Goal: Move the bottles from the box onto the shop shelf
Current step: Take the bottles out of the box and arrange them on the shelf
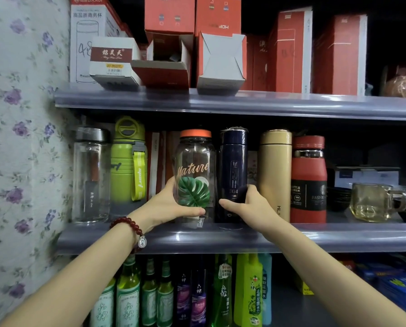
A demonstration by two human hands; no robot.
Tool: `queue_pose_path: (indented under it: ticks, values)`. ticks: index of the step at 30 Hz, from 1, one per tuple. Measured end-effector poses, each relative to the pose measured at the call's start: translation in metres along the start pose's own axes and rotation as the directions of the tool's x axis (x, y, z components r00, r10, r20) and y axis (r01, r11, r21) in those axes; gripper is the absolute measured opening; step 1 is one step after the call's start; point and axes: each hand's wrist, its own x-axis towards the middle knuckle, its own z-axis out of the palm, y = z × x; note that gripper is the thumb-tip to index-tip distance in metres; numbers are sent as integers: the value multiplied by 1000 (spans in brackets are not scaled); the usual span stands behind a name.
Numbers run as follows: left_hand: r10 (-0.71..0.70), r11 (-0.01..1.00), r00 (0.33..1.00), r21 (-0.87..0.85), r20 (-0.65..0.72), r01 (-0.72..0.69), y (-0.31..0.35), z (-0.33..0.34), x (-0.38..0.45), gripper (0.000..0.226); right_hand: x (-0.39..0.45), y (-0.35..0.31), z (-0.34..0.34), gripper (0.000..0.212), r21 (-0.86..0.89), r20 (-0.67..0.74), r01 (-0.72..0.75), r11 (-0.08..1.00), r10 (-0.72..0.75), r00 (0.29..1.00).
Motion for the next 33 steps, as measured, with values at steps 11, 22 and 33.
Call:
queue_pose_path:
  ticks: [11, 22, 33]
  values:
    - [-21, 996, 1000, 87, 10, 20, 9, 2, -10, 105, -6, -4, -5, 55, -119, -11, -8, 993, 6, 1000]
    - [240, 943, 741, 333, -628, -23, 19, -57, -77, 27, -67, -55, -2, 82, -468, -111, 354, 810, -451, 885]
    - [-119, 915, 651, 171, -750, 365, -51, -94, -90, 77, -21, -98, 159, 97, 36, 33, 227, 973, -229, 973]
